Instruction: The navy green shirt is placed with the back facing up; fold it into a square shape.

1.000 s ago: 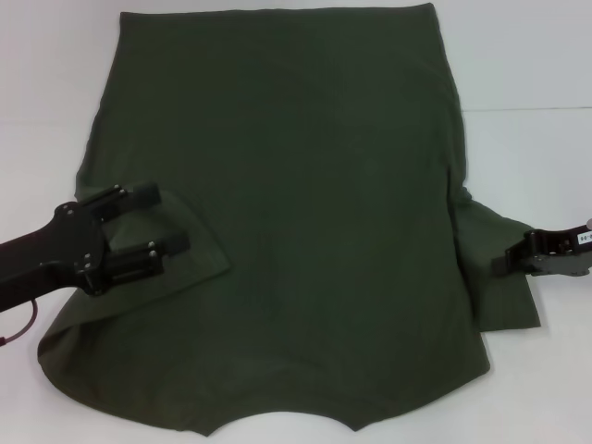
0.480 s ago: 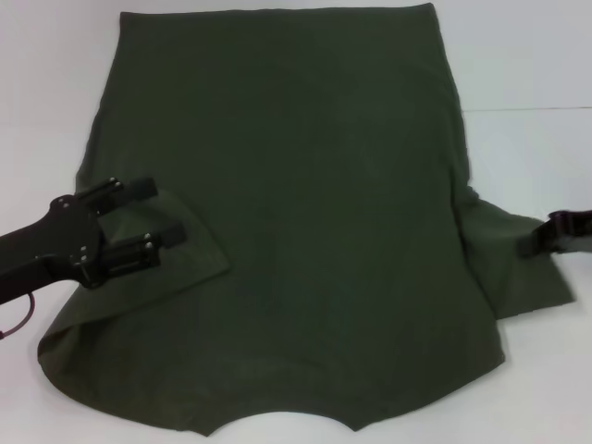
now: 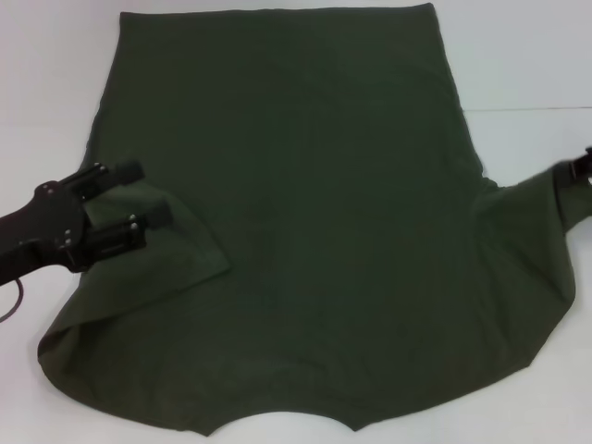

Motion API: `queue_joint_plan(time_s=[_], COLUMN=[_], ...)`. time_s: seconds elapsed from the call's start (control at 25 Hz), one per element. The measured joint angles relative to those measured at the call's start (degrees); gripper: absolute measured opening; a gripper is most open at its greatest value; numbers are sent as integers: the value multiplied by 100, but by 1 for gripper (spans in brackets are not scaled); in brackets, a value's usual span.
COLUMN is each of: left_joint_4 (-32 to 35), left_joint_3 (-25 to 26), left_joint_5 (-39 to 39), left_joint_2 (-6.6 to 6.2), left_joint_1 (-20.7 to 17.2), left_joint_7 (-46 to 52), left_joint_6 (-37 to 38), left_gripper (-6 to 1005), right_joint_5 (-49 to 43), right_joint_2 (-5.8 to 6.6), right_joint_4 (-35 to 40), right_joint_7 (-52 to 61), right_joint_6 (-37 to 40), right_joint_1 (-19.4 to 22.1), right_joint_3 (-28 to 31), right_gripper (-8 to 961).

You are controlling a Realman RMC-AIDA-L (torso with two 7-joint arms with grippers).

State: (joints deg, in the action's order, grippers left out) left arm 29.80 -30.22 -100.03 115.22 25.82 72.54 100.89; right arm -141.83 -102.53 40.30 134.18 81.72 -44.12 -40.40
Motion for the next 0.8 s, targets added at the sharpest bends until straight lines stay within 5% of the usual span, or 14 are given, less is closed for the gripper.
queue_joint_plan(time_s=[0.2, 0.56, 0.8], left_joint_4=[6, 8, 8], left_joint_3=[182, 460, 526], left_joint_5=[21, 83, 118], left_joint_2=[-1, -32, -68], left_joint_1=[-16, -67, -87], left_joint_7=[53, 58, 55], left_joint_6=[52, 236, 294], left_gripper=[891, 891, 891], right_joint_5=[-51, -655, -710], right_joint_2=[-115, -660, -969], right_joint_4=[42, -811, -1205], right_joint_7=[-104, 599, 997], right_joint_6=[5, -773, -1179], right_joint_1=[-467, -1729, -2156], right_joint_3=[29, -659, -1301], right_gripper=[82, 108, 126])
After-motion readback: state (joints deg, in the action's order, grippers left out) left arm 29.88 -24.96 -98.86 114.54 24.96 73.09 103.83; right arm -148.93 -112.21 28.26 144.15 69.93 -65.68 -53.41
